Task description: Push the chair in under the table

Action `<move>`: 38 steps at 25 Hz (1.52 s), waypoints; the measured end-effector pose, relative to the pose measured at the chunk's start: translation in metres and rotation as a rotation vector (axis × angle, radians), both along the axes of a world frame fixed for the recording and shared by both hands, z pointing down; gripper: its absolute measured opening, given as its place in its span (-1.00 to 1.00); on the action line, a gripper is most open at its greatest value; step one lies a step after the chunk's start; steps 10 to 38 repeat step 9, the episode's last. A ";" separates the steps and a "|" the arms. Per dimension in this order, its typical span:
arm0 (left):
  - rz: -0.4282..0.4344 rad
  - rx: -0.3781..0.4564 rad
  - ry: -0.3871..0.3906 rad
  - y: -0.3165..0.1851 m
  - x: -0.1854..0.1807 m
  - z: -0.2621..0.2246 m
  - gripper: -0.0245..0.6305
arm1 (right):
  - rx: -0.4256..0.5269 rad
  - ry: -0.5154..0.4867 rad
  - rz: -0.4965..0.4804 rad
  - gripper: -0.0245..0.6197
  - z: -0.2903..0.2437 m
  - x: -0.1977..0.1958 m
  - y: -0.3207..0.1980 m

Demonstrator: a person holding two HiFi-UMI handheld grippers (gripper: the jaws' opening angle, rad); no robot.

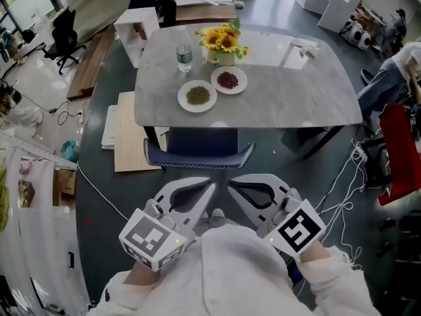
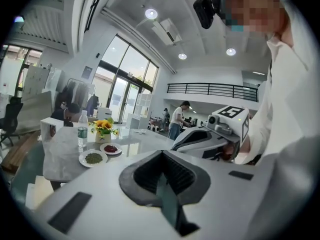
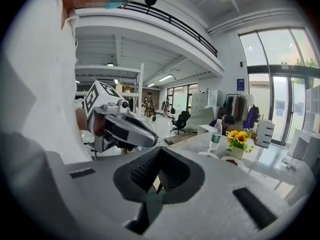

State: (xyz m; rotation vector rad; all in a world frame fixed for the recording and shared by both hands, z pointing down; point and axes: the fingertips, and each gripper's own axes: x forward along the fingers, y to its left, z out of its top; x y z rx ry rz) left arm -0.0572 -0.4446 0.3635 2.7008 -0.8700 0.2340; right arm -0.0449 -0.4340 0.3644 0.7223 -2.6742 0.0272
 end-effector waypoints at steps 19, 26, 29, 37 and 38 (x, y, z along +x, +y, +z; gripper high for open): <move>0.009 -0.064 -0.010 0.006 0.013 0.015 -0.88 | -0.012 0.042 -0.055 -0.91 0.010 0.004 -0.001; 0.009 -0.064 -0.010 0.006 0.013 0.015 -0.88 | -0.012 0.042 -0.055 -0.91 0.010 0.004 -0.001; 0.009 -0.064 -0.010 0.006 0.013 0.015 -0.88 | -0.012 0.042 -0.055 -0.91 0.010 0.004 -0.001; 0.009 -0.064 -0.010 0.006 0.013 0.015 -0.88 | -0.012 0.042 -0.055 -0.91 0.010 0.004 -0.001; 0.009 -0.064 -0.010 0.006 0.013 0.015 -0.88 | -0.012 0.042 -0.055 -0.91 0.010 0.004 -0.001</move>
